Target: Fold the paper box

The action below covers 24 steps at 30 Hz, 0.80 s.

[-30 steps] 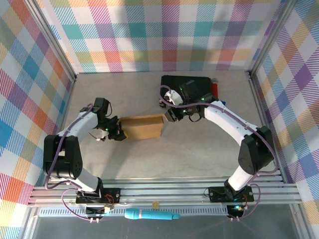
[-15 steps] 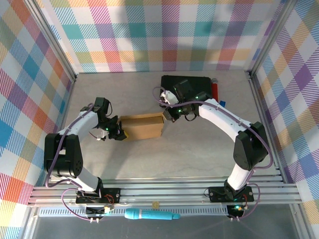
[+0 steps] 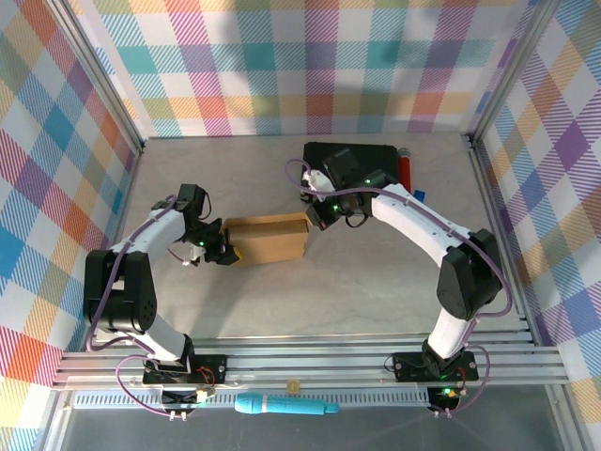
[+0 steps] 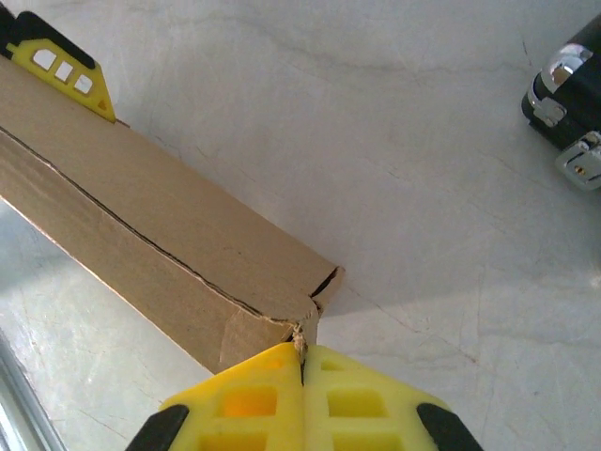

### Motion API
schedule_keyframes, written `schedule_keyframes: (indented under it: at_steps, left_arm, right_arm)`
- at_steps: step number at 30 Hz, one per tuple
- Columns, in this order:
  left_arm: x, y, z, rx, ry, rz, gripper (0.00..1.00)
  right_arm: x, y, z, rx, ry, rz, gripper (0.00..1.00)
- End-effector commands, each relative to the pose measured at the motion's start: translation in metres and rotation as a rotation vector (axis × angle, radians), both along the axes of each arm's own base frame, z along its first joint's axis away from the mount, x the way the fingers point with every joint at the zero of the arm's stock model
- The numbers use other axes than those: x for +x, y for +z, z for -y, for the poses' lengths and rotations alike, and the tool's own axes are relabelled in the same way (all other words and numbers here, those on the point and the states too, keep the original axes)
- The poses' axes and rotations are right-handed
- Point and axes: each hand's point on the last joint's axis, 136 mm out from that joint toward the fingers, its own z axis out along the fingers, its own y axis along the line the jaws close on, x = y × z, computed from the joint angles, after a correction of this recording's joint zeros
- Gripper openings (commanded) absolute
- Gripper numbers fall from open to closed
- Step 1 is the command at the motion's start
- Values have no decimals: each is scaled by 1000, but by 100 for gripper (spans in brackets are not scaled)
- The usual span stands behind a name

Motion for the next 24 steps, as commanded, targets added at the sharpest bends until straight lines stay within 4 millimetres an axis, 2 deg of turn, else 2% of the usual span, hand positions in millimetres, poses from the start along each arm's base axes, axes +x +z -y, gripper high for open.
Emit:
schedule_keyframes:
  at_steps: [1, 24]
  left_arm:
    - [-8, -27, -23, 133, 52, -77, 3]
    - [-4, -30, -21, 119, 81, -78, 2]
  right_arm:
    - [-8, 5, -12, 52, -64, -94, 0]
    - [-14, -18, -13, 40, -288, -160, 0]
